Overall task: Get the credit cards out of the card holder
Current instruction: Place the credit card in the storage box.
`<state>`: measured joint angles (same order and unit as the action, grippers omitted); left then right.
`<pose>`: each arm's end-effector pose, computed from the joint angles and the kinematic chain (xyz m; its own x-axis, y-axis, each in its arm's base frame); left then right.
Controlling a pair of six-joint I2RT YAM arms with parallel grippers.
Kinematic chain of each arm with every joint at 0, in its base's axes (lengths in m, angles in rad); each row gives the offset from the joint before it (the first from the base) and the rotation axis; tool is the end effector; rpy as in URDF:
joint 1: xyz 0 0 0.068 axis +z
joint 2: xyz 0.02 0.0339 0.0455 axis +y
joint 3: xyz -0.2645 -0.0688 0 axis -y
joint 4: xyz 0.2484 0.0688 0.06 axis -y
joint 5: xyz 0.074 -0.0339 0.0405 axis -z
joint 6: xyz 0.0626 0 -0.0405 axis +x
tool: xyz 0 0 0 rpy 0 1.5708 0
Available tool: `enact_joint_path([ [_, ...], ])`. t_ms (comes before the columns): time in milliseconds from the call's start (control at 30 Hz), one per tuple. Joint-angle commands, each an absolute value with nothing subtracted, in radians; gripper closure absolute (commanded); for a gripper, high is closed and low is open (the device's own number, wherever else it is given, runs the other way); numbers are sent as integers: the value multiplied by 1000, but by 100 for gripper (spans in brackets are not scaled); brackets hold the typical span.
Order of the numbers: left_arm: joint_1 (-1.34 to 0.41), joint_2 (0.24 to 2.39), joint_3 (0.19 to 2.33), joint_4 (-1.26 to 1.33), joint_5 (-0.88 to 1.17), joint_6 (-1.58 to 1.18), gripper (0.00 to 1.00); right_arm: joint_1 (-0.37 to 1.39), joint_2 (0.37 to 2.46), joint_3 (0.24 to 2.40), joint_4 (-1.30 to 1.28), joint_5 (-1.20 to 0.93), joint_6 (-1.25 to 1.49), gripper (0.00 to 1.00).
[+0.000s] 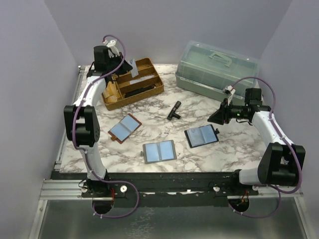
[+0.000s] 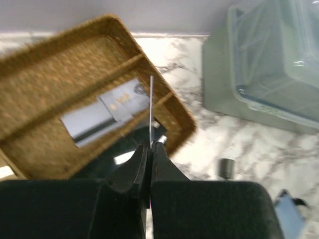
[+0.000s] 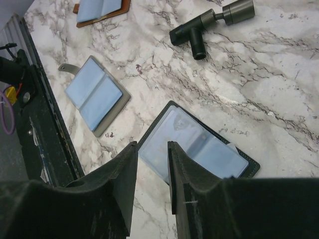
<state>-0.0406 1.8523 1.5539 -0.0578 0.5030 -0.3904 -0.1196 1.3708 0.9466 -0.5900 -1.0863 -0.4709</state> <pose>0.4677 -0.0492 0.3070 -0.5075 -0.3131 -0.8027 0.3177 0.7980 -0.5121 0.2777 0.0224 0.2376 -0.5659 -0.1448 -0.8117 -0.7466 0.5078 0.4299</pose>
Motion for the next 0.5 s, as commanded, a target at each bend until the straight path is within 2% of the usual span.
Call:
enact_joint_path([
  [0, -50, 2062, 1913, -452, 435, 58, 100, -121, 1402, 936, -621, -1112, -531, 64],
  [200, -120, 2316, 2372, -791, 262, 456, 100, -121, 1432, 947, -647, -1119, -553, 64],
  [467, -145, 2388, 2441, -890, 317, 626, 100, -121, 1465, 950, -667, -1146, -569, 65],
])
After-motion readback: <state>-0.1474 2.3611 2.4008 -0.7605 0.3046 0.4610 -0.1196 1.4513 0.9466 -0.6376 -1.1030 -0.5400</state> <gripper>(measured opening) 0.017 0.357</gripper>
